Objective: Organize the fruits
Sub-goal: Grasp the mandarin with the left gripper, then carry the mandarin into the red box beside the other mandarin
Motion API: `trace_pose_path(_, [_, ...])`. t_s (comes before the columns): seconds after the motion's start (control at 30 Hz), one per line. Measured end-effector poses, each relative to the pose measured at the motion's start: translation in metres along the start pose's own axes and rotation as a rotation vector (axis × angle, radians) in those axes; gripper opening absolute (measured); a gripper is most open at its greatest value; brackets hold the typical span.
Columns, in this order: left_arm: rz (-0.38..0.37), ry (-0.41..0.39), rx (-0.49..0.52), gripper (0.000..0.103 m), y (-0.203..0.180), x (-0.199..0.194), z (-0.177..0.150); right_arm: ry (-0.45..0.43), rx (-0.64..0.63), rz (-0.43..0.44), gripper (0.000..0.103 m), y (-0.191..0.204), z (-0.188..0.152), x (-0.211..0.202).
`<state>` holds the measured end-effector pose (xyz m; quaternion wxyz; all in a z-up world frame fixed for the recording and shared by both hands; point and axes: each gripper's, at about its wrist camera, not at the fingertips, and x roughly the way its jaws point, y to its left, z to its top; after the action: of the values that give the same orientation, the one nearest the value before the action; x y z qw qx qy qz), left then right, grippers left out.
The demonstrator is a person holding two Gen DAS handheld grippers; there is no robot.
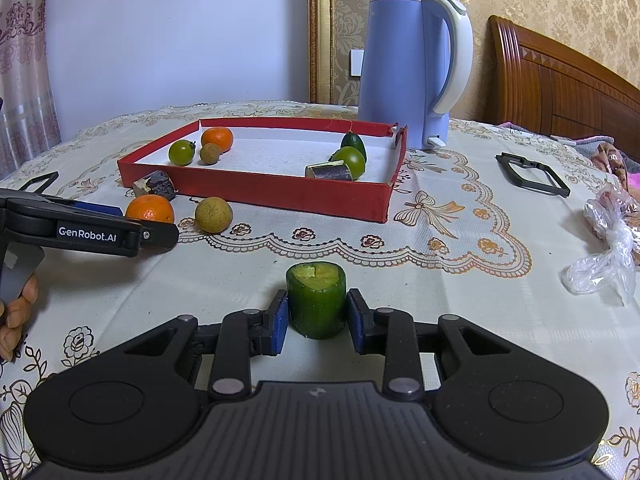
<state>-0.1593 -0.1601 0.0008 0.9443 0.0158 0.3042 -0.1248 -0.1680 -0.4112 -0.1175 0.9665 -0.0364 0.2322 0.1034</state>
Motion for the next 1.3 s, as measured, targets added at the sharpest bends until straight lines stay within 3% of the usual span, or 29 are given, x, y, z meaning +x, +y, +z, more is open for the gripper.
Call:
trace_pose_path(0.17, [-0.006,-0.002,-0.004,0.077,0.001,-0.001,0.000,0.000,0.001,0.000,0.030,0.000,0.000,0.000])
trace_pose_path(0.43, [-0.002,-0.014,0.023,0.063,-0.004,-0.003,0.000,0.000,0.001,0.000,0.030,0.001,0.000,0.000])
trace_pose_path(0.67, [0.018,-0.037,0.127,0.040,-0.022,-0.006,-0.002,0.001,0.000,0.000,0.030,0.000,0.000,0.000])
trace_pose_path(1.3, [-0.035,-0.052,0.111,0.040,-0.016,-0.015,0.005,0.001,0.000,-0.001,0.030,0.000,0.000,0.000])
